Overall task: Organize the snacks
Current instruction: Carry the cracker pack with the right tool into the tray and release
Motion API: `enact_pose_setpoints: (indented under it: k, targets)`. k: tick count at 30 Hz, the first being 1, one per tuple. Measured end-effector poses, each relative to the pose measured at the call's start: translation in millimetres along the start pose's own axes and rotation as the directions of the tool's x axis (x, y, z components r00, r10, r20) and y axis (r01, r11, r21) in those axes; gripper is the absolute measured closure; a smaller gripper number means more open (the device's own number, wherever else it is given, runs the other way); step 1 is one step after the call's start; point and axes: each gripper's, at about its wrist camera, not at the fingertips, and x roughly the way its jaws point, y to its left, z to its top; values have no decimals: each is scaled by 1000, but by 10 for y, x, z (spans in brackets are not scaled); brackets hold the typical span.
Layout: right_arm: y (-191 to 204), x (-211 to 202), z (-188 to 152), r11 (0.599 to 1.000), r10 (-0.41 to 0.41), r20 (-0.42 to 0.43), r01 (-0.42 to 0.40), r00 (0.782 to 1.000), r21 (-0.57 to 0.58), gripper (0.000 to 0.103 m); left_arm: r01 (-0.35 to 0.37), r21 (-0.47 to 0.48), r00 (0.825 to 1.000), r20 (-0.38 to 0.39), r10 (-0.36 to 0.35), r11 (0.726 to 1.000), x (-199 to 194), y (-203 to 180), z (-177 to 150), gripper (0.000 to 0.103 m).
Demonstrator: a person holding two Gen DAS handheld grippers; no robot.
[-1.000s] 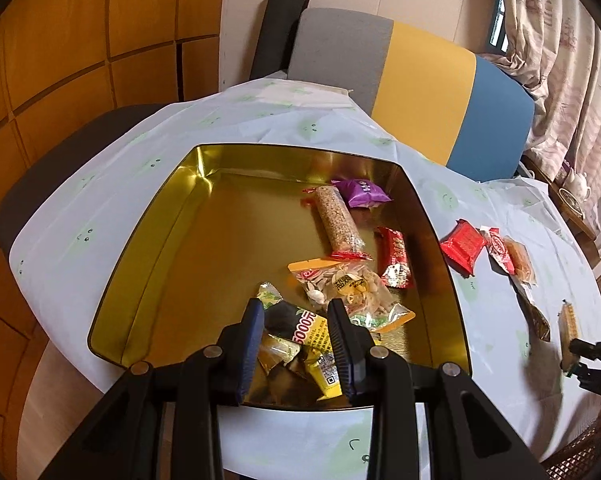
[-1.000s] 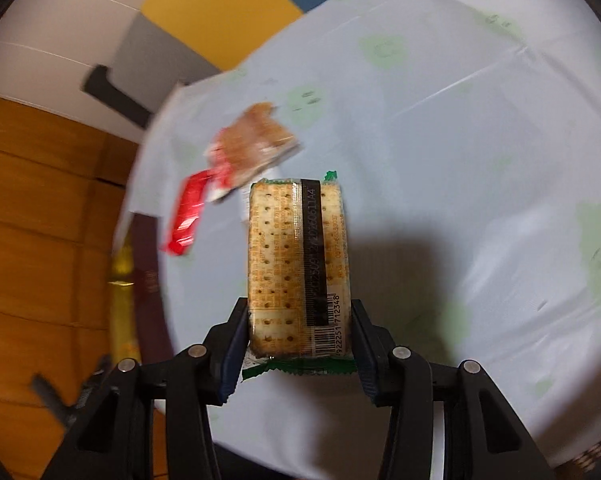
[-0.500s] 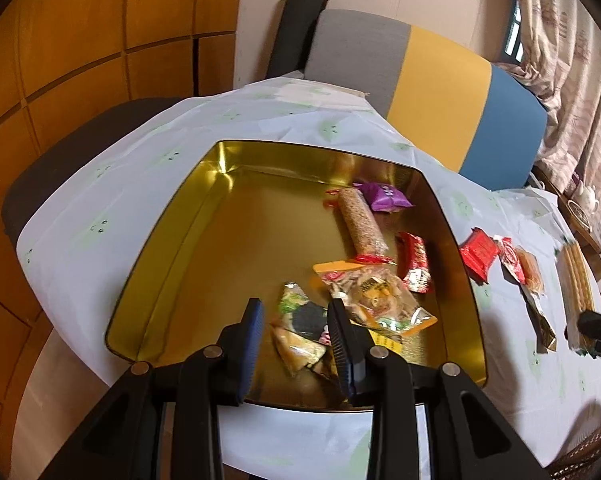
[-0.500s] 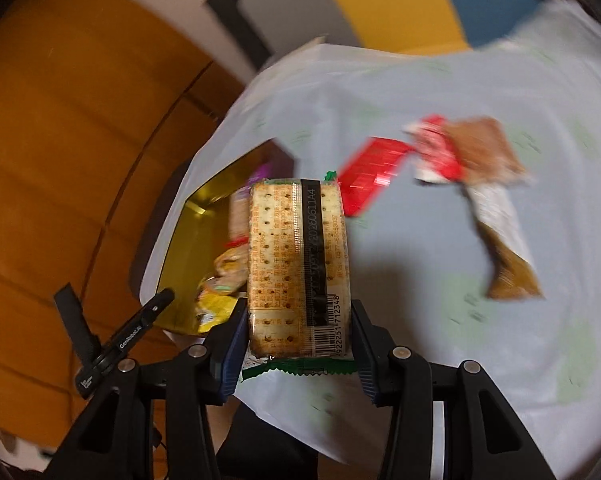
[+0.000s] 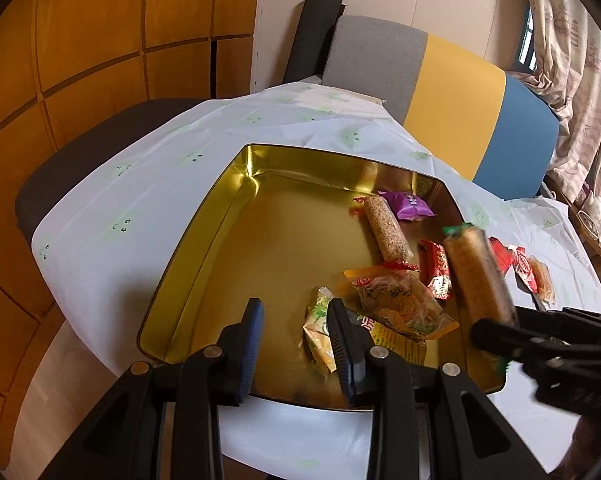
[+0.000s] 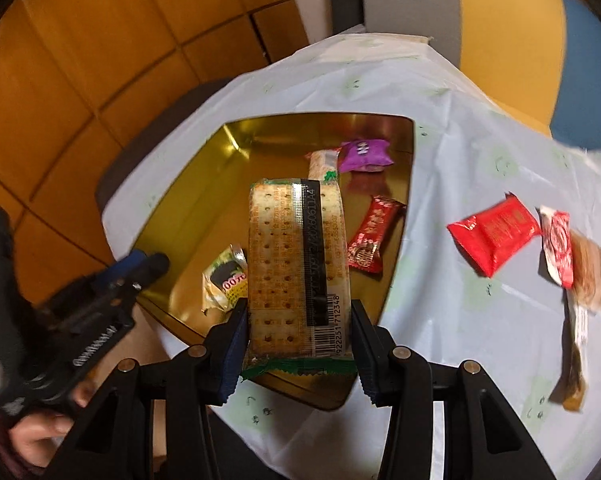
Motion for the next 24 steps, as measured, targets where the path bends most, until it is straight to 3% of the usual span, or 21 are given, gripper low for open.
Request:
enact_pose_setpoints:
  k: [5, 20, 24]
  targets:
    - [26, 129, -14, 998, -48, -20, 47, 999, -37, 55, 4, 0, 1000, -6, -4, 1000, 12, -8, -17, 70]
    - [76, 77, -49, 997, -30, -15, 29, 999, -76, 54, 2, 1, 1000, -13, -2, 1000, 33, -10, -48, 70]
    - [120, 73, -83, 993, -37, -20, 34, 999, -113, 67, 3, -3, 1000, -16, -3, 1000, 37, 7, -62, 70]
